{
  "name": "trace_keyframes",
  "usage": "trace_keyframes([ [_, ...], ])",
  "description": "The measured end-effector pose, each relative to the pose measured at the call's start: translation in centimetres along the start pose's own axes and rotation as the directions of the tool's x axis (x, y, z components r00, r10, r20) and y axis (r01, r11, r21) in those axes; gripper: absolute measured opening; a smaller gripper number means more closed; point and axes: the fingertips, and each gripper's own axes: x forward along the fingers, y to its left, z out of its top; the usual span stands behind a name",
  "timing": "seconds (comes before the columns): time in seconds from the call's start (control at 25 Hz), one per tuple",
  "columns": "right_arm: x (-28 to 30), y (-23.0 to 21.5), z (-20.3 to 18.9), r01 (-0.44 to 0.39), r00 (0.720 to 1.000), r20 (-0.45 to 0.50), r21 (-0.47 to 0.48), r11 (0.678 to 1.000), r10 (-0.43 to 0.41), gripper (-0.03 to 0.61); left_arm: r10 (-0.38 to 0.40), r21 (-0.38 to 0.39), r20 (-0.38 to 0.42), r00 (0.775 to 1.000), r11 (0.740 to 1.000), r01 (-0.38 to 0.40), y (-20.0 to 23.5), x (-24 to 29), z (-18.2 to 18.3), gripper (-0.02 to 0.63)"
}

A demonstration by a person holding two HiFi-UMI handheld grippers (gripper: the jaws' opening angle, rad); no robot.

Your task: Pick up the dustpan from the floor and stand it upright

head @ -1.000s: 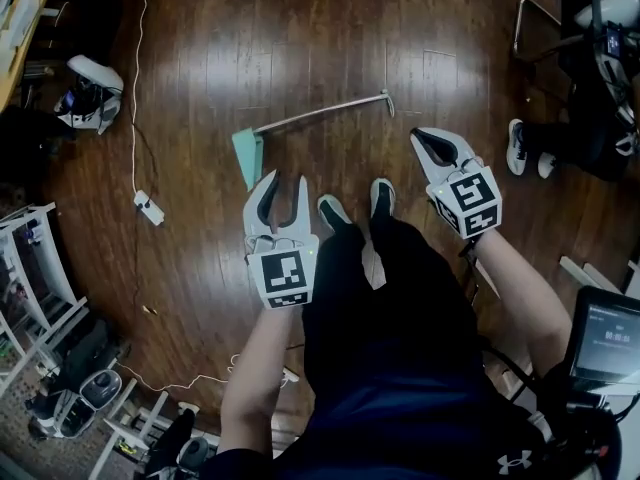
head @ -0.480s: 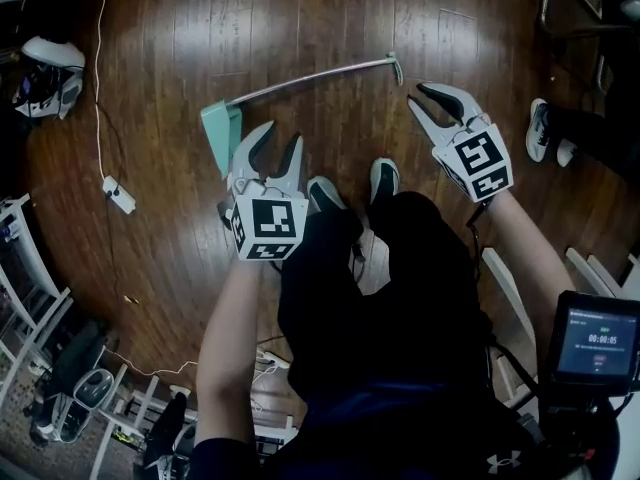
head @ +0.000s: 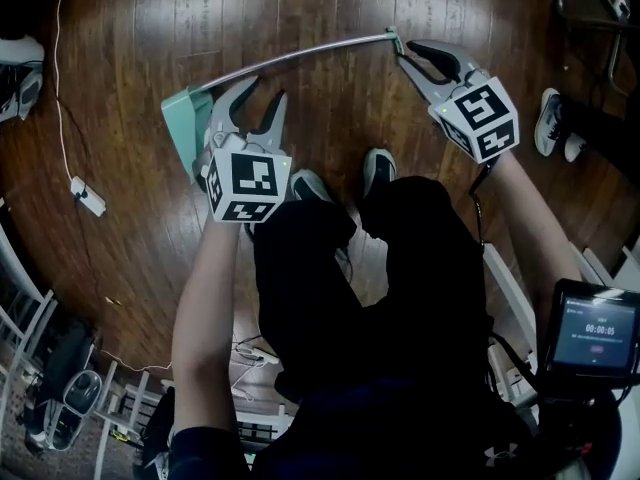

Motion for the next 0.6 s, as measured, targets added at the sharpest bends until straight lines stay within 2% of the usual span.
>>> trace_keyframes([
  [0.2,4.4,-0.5,-3.1,-0.026,1.0,-0.004,0.014,1.0,0.026,0.091,-0.049,0.019,-0.015,0.999,0.999,0.05,0.6,5.2,-3.7,0.149],
  [0.4,8.4,-1.9,-6.6,-0.024,1.0,0.0,0.017,1.0,0.024,0.091,-0.065,0.085,-0.014,0.998,0.994,0.066,0.5,10.4,-7.2,0.129],
  [0.6,11.6,-3.2,-9.5,-0.032,0.999,-0.018,-0.004,0.999,0.031,0.12,-0.162,0.083,-0.047,0.986,0.983,0.166,-0.6,14.2,-10.4,0.133],
])
